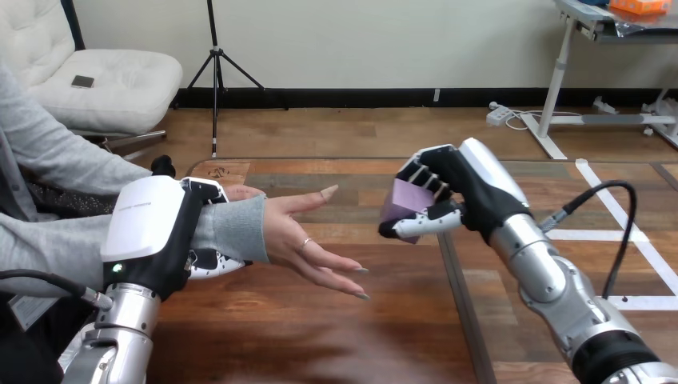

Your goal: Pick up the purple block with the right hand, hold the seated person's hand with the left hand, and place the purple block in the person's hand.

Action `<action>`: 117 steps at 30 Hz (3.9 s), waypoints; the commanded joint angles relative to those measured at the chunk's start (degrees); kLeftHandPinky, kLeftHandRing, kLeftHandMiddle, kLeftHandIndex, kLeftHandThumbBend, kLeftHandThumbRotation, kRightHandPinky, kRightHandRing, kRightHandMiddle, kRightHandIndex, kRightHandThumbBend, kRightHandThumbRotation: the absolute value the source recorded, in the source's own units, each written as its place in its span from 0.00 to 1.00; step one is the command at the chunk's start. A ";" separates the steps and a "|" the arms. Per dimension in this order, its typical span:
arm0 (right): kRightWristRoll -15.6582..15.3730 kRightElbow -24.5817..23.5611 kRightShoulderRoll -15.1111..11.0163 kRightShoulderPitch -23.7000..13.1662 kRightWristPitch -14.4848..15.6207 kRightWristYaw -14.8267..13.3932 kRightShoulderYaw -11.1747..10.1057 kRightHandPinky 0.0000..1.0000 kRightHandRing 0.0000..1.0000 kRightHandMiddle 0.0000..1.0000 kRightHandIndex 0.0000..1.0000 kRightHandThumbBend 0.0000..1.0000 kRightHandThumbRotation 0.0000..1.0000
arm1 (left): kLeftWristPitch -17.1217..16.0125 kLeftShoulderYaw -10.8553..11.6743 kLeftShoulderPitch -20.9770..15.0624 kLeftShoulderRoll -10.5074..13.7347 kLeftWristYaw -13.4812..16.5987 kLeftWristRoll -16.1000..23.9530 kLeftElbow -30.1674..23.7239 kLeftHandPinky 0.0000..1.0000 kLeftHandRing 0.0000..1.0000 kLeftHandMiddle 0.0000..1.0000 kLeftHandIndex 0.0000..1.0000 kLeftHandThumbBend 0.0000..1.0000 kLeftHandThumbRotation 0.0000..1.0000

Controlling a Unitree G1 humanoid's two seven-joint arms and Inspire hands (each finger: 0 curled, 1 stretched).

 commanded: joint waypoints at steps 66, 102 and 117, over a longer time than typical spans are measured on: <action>0.25 -9.58 7.48 -0.85 -0.34 6.62 2.63 0.33 0.36 0.41 0.45 0.69 0.00 | -1.32 0.94 -8.19 -6.60 0.59 -2.18 -3.17 0.18 0.23 0.30 0.32 0.69 0.00; 0.35 -10.96 7.10 0.54 2.36 7.41 2.46 0.35 0.39 0.44 0.46 0.69 0.00 | -4.36 1.04 -8.58 -7.46 0.22 -4.08 -2.17 0.18 0.23 0.30 0.32 0.73 0.00; 1.16 -12.50 6.77 1.36 4.41 8.36 1.84 0.40 0.45 0.49 0.52 0.77 0.06 | 1.07 1.01 -5.64 -5.53 -6.80 -3.17 -7.93 0.37 0.45 0.50 0.52 0.81 0.38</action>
